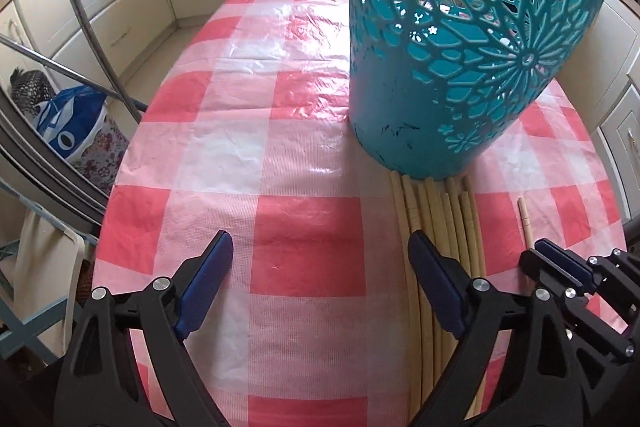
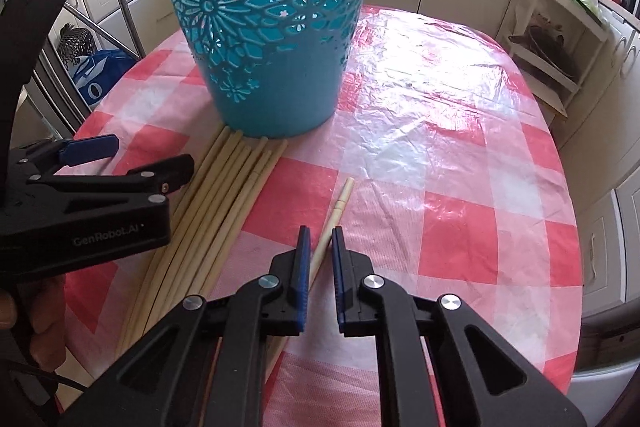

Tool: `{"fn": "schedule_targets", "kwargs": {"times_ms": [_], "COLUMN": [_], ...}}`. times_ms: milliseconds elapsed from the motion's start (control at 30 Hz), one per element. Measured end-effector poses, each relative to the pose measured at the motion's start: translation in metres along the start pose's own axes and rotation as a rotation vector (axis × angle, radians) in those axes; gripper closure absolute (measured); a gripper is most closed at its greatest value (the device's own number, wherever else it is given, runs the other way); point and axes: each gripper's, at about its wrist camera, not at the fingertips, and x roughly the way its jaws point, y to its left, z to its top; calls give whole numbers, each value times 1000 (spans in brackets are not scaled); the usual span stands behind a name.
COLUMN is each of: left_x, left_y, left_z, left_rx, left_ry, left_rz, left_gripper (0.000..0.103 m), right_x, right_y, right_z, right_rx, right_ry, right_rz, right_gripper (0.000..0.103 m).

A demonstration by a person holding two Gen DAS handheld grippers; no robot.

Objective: Organize utensils
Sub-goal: 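Move the left gripper to the wooden sticks and grasp one stick, then lift the stick with the left gripper over the teal basket and open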

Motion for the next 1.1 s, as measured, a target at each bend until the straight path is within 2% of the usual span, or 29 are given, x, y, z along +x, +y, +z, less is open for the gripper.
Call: {"fn": "schedule_targets", "kwargs": {"times_ms": [100, 167, 233, 300, 433, 533, 567, 600, 700, 800, 867, 1000, 1100], "left_x": [0, 1, 0, 0, -2, -4, -5, -6, -13, -45, -88, -184, -227], "left_y": [-4, -11, -13, -16, -18, -26, -31, -36, -33, -10, 11, 37, 25], "left_z": [1, 1, 2, 7, 11, 14, 14, 13, 10, 4, 4, 26, 55], "left_rx": [20, 55, 71, 82, 114, 173, 195, 212, 185, 122, 56, -42, -66], "left_ry": [3, 12, 9, 17, 17, 20, 26, 33, 49, -34, -156, -501, -719], "left_rz": [4, 26, 40, 19, -3, -60, -83, -108, -165, -190, -236, -312, -322], "left_gripper": [18, 23, 24, 32, 41, 68, 86, 97, 99, 99, 99, 99, 99], "right_x": [-1, -2, -2, -4, -4, -3, -2, -2, 0, 1, 1, 2, 3], "right_y": [-3, -5, -7, -7, -7, -5, -3, -2, -1, -3, -4, -4, -3], "right_z": [-2, -5, -4, -5, -4, -3, -4, -3, -3, -3, -3, -1, 0], "right_rx": [11, 19, 24, 23, 13, 10, 7, 4, 2, 16, 25, 33, 40], "right_ry": [2, 4, 9, 10, 9, 7, 6, 6, 6, 8, 9, 12, 13], "right_rz": [16, 25, 31, 32, 30, 31, 31, 32, 42, 50, 53, 51, 54], "right_gripper": [92, 92, 91, 91, 91, 91, 92, 94, 95, 95, 95, 95, 95]}}
